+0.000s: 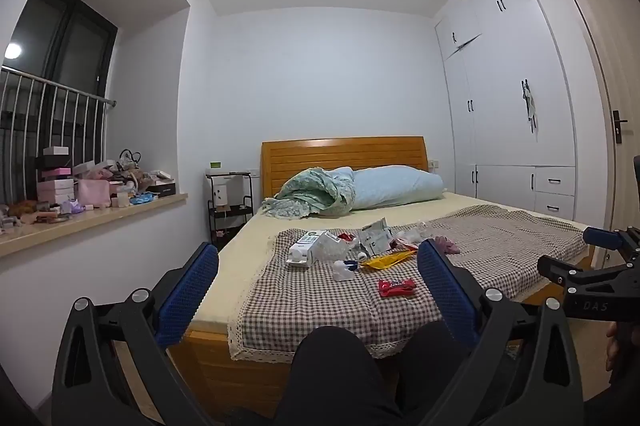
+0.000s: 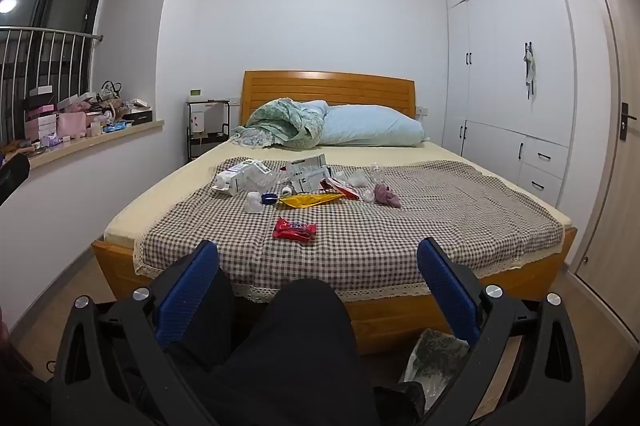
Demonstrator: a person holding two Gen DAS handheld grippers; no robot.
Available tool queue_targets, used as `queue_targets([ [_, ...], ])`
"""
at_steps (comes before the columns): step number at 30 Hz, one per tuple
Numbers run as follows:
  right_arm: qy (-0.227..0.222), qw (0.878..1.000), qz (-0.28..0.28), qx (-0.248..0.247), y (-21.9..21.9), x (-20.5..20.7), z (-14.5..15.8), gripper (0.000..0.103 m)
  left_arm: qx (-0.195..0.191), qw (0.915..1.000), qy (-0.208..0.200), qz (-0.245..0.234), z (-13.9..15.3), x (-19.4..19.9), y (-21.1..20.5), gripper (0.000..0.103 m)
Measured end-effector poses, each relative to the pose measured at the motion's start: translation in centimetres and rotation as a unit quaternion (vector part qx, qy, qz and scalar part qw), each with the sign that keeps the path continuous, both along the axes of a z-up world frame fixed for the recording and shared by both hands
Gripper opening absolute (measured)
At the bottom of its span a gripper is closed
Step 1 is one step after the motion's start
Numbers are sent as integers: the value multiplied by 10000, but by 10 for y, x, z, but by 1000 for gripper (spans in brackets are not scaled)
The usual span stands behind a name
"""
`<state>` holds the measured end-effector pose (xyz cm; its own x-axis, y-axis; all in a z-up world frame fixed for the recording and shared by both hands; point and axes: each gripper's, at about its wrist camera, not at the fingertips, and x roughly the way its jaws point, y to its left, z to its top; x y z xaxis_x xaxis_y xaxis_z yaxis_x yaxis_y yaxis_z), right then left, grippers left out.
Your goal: Collect trash
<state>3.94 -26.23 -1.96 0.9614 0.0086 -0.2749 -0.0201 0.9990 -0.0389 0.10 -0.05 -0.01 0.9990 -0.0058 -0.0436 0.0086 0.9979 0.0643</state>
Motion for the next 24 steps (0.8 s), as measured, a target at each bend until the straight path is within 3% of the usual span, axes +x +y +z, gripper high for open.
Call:
queue_targets([
  [24,1,10000,-4,-64,3,1,-3,95,-40,10000,41,8,3,3,3,96],
])
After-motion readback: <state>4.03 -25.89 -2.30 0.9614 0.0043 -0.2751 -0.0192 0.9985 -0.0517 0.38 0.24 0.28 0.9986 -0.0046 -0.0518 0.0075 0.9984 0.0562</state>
